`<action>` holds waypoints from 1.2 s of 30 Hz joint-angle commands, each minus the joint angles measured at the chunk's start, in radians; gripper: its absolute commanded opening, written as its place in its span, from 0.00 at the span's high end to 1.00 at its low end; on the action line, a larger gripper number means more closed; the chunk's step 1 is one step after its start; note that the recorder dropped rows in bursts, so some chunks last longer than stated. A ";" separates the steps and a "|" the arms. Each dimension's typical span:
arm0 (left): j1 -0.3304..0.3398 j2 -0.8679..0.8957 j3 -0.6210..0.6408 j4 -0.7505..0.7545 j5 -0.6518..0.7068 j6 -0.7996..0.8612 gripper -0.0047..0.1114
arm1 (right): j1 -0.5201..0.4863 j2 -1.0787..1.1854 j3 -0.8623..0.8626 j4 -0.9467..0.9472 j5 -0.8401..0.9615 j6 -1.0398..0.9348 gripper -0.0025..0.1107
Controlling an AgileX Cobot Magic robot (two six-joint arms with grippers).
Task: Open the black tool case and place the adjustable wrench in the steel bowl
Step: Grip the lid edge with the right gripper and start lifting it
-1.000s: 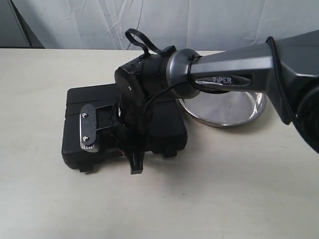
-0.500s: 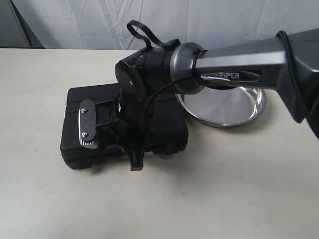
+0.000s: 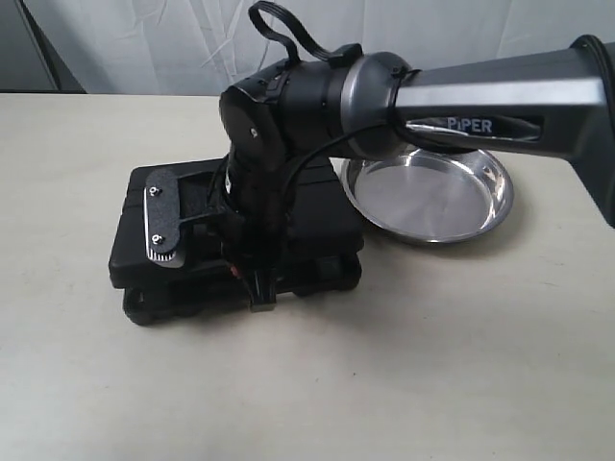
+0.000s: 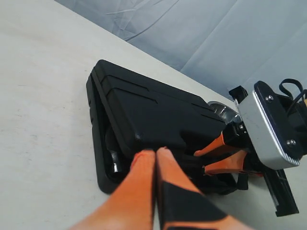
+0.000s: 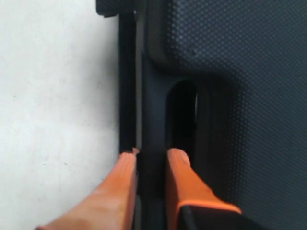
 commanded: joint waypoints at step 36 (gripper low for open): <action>-0.009 0.003 0.003 0.005 -0.006 0.004 0.96 | -0.001 -0.019 -0.097 -0.056 0.008 -0.006 0.99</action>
